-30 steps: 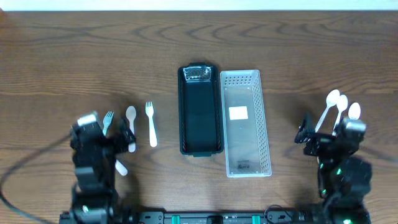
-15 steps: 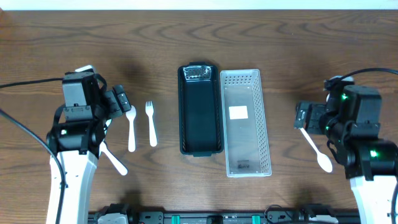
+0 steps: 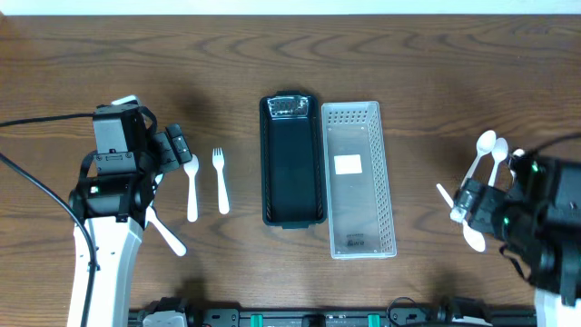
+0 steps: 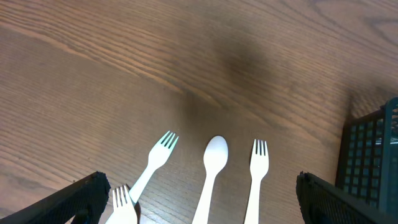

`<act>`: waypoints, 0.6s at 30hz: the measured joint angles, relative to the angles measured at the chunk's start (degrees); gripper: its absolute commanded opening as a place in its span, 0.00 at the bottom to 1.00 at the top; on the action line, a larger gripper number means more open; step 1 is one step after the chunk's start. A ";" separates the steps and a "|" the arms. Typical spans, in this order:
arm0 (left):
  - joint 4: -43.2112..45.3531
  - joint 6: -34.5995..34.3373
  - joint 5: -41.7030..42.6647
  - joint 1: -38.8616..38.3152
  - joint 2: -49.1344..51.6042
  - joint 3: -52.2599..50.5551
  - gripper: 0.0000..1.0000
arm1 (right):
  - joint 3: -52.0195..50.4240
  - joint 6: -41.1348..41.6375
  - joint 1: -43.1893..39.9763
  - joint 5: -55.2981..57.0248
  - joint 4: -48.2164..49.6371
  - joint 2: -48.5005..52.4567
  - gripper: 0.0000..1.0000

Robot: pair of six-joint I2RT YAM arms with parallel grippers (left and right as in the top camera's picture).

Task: Pack container
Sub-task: 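Lower the right gripper onto a white spoon and close it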

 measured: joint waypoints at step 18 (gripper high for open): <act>0.00 0.00 0.02 0.00 0.00 0.00 0.98 | -11.47 -20.50 -2.58 1.18 10.58 20.55 0.99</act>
